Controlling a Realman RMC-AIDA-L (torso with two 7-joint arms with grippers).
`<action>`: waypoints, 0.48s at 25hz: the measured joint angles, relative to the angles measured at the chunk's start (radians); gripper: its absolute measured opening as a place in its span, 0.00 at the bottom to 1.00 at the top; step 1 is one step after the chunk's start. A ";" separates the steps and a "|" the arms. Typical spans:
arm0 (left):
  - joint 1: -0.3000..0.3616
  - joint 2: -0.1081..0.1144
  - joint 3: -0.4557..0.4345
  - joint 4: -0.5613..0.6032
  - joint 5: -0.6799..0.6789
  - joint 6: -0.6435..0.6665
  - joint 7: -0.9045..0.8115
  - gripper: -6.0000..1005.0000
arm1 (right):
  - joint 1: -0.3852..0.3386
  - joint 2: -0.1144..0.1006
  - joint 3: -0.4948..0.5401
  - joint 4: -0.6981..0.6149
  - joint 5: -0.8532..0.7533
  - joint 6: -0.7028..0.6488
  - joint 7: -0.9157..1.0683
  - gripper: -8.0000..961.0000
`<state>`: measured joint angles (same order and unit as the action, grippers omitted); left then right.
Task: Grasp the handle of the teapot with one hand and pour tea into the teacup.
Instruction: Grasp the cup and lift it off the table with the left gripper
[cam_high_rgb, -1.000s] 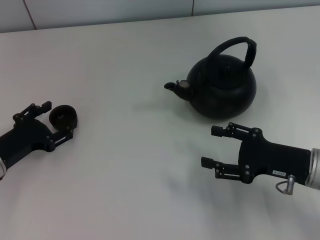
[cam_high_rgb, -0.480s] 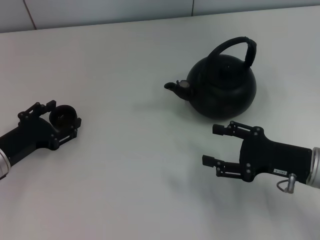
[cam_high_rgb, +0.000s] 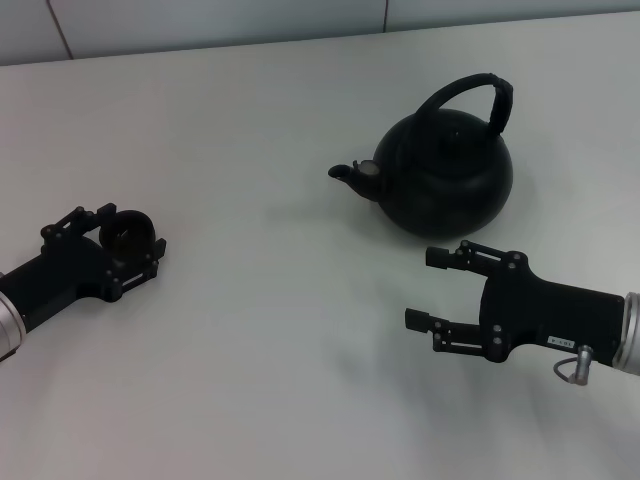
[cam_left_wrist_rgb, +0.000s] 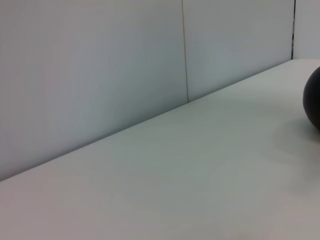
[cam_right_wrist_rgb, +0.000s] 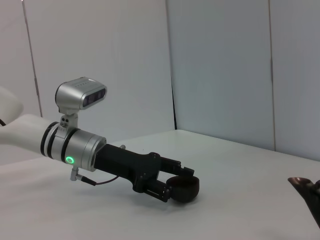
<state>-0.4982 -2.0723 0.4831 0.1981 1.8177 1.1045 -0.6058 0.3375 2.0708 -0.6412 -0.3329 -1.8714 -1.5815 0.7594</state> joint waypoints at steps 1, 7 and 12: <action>0.000 0.000 0.000 0.000 0.000 0.000 0.000 0.74 | 0.000 0.000 0.000 0.000 0.000 0.000 0.000 0.82; -0.002 0.000 0.000 0.000 0.000 0.000 0.000 0.74 | -0.001 0.000 0.000 -0.001 0.000 0.000 0.000 0.82; -0.002 0.000 0.000 0.000 0.000 0.000 0.000 0.74 | -0.001 0.001 0.000 -0.002 0.000 0.000 0.000 0.82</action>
<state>-0.5001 -2.0723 0.4832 0.1978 1.8177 1.1044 -0.6058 0.3363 2.0719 -0.6412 -0.3344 -1.8715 -1.5815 0.7594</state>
